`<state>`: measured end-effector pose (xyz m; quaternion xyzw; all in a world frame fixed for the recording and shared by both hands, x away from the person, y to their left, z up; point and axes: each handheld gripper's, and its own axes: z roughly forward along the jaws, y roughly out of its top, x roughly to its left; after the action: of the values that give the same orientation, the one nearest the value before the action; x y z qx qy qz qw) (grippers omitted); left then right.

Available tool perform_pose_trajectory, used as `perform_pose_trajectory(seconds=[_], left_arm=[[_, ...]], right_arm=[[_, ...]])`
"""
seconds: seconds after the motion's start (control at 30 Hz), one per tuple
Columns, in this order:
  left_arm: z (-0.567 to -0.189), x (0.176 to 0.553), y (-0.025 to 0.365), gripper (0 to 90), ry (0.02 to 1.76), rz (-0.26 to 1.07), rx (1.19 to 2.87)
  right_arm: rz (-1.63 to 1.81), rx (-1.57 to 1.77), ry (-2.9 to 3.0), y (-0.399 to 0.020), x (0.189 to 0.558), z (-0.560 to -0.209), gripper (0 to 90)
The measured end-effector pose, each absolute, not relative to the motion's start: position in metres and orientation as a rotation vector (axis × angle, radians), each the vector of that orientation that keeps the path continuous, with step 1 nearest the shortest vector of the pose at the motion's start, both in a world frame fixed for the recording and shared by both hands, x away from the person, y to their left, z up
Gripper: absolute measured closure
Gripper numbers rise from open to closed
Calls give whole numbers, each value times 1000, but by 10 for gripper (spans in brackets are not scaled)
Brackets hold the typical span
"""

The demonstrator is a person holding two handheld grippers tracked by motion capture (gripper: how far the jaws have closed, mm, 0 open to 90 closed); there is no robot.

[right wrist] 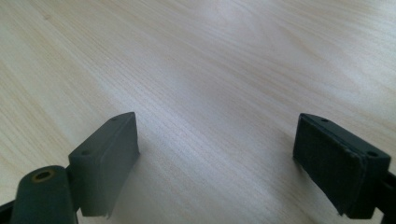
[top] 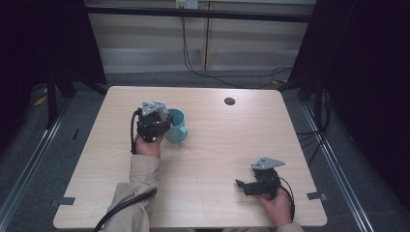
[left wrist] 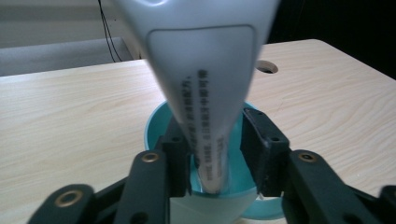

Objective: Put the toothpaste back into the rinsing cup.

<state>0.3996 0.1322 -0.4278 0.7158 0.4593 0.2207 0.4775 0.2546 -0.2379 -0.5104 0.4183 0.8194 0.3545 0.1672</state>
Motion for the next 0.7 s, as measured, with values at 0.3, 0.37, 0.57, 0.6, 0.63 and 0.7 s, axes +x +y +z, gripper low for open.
perform_pose_trajectory(seconds=[0.3, 0.37, 0.57, 0.6, 0.63, 0.7], left_arm=[[-428, 399, 141, 398, 1144, 527, 1730], [-429, 398, 144, 384, 1148, 535, 1731], [-428, 394, 152, 314, 1145, 530, 1713], [-428, 394, 153, 314, 1147, 523, 1714], [-427, 394, 154, 306, 1151, 522, 1708], [-426, 393, 156, 302, 1146, 521, 1707]], right_arm=[[1009, 1190, 2332, -238, 255, -510, 135], [1009, 1190, 2332, -238, 255, -510, 135], [1009, 1188, 2331, -238, 255, -510, 135], [1009, 1190, 2332, -238, 255, -510, 135], [1009, 1188, 2331, -238, 255, -510, 135], [1009, 1191, 2332, -238, 255, -510, 135]])
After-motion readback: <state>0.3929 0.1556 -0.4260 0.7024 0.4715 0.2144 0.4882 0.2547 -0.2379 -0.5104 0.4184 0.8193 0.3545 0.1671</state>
